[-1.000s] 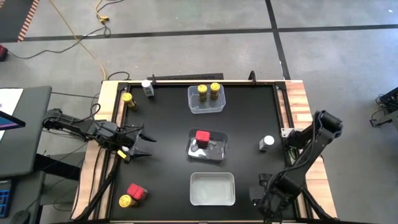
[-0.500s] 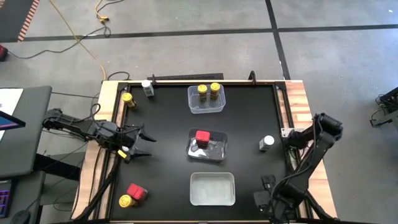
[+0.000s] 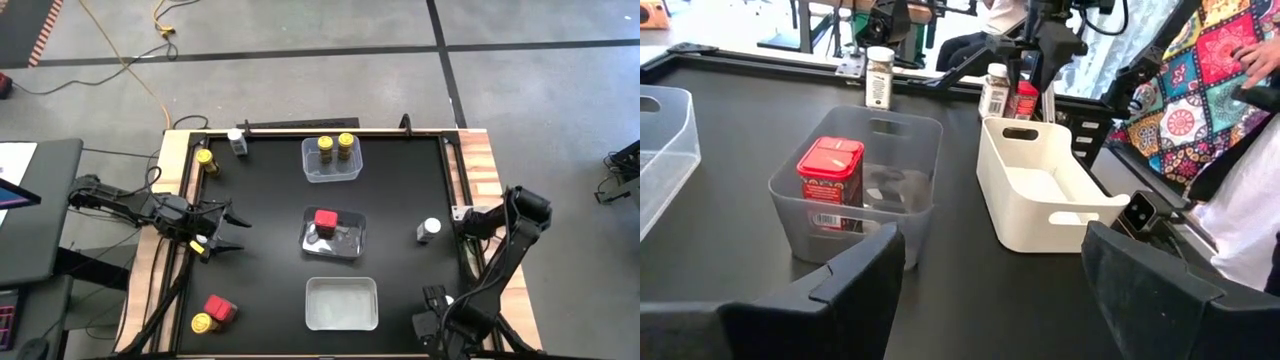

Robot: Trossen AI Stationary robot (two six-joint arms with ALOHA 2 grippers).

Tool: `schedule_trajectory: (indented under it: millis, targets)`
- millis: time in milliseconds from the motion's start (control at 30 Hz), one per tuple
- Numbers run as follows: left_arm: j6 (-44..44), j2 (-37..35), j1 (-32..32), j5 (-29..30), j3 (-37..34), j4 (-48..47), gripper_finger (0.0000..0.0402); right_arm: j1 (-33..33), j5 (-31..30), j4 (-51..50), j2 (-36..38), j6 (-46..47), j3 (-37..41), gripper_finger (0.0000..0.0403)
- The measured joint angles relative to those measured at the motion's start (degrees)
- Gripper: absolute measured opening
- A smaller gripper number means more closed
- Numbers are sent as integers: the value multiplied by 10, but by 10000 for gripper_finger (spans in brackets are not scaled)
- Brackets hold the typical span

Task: Sort spices by type
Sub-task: Put the right red seasoning can into the black bin

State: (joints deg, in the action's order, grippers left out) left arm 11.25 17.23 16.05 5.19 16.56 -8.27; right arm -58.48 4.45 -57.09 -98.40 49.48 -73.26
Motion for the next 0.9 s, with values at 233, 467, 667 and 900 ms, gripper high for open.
schedule_trajectory:
  millis: [233, 467, 667, 900]
  targets:
    - [0, 0, 0, 3, 0, 0, 292, -6, 9, -8, -2, -5, 3, 325]
    - [0, 0, 0, 3, 0, 0, 292, -12, 9, -18, -4, -16, 3, 321]
    - [1, 0, 0, 3, 0, 0, 292, -12, 9, -21, -3, -15, 3, 301]
    - [1, 0, 0, 2, 0, 0, 292, -12, 8, -22, -3, -18, 3, 270]
